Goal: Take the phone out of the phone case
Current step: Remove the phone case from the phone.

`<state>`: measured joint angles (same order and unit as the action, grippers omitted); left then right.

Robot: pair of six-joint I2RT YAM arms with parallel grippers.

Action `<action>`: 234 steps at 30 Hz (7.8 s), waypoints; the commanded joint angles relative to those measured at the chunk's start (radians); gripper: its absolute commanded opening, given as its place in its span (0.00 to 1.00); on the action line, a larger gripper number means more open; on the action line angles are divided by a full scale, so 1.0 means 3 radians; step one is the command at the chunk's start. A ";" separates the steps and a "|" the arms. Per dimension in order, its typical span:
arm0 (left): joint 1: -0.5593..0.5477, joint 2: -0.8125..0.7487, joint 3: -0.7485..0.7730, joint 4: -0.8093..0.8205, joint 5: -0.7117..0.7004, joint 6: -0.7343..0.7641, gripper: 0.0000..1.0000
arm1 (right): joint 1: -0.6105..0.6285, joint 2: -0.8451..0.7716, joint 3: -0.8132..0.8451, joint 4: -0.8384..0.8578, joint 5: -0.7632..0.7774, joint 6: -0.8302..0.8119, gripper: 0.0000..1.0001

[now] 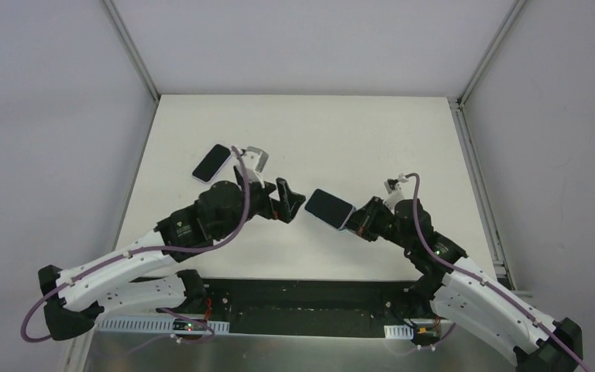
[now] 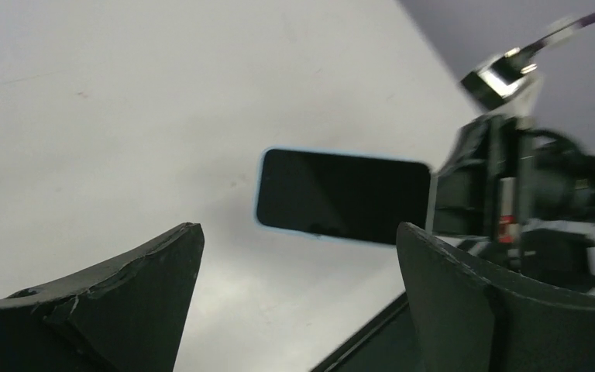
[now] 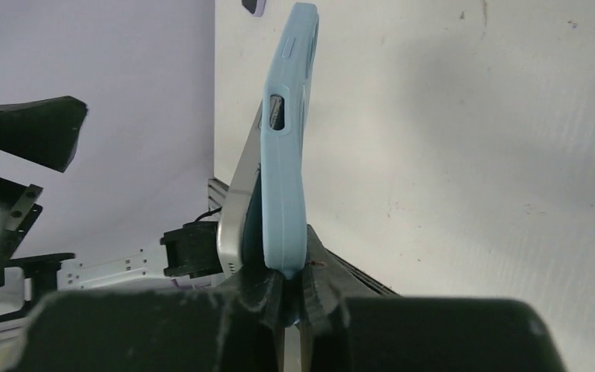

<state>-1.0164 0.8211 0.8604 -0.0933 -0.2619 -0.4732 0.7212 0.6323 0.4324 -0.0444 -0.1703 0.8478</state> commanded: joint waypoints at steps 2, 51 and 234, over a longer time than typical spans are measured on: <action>-0.0307 0.0431 0.0263 -0.0669 -0.0852 0.0595 0.99 | -0.0019 0.0015 0.0248 0.0163 0.0118 -0.0101 0.00; -0.0789 0.1551 0.0841 -0.0681 -0.0713 0.0847 0.97 | -0.0006 0.0424 0.0480 -0.0186 0.0321 0.0076 0.00; -0.1296 0.2653 0.1688 -0.0868 -0.1737 0.1511 0.00 | -0.0015 0.0507 0.0633 -0.0636 -0.0193 0.0277 0.00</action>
<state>-1.4082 1.6344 1.3487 -0.3664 -0.6937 -0.0128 0.6964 0.8230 0.5926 -0.3107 -0.2035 0.9272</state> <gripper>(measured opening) 0.047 0.056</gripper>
